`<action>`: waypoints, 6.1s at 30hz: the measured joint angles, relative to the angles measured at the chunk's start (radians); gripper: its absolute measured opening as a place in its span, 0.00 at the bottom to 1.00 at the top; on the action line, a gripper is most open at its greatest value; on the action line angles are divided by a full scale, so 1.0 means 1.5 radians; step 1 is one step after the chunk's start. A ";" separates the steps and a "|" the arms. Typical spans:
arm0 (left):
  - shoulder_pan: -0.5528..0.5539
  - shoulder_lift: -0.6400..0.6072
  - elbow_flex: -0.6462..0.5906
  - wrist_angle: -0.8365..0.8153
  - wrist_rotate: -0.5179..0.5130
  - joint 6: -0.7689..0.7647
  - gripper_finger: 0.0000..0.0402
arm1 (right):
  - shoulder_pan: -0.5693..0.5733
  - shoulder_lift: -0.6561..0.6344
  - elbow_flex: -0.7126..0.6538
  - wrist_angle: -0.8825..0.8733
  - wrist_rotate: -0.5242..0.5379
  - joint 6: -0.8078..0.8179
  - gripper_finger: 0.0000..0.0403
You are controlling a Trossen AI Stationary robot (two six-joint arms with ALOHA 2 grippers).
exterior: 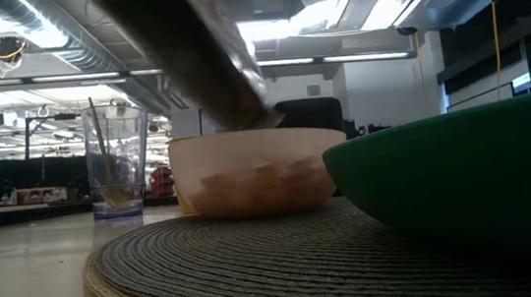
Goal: Arrange a breakfast setting
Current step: Pour the cereal from the cereal box into the pink bowl
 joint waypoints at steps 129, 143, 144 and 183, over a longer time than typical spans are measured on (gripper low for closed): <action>-0.013 0.005 -0.005 -0.008 -0.012 0.025 0.06 | -0.109 0.926 0.730 -0.206 -0.214 -0.104 0.15; -0.006 0.017 0.026 0.038 0.028 0.064 0.06 | -0.109 0.787 0.618 -0.309 -0.230 -0.064 0.15; 0.001 0.024 0.026 0.039 0.036 0.065 0.06 | -0.109 0.777 0.610 -0.305 -0.230 -0.064 0.15; 0.017 -0.043 0.024 -0.019 0.109 -0.071 0.06 | -0.109 0.365 0.273 -0.211 -0.242 0.089 0.15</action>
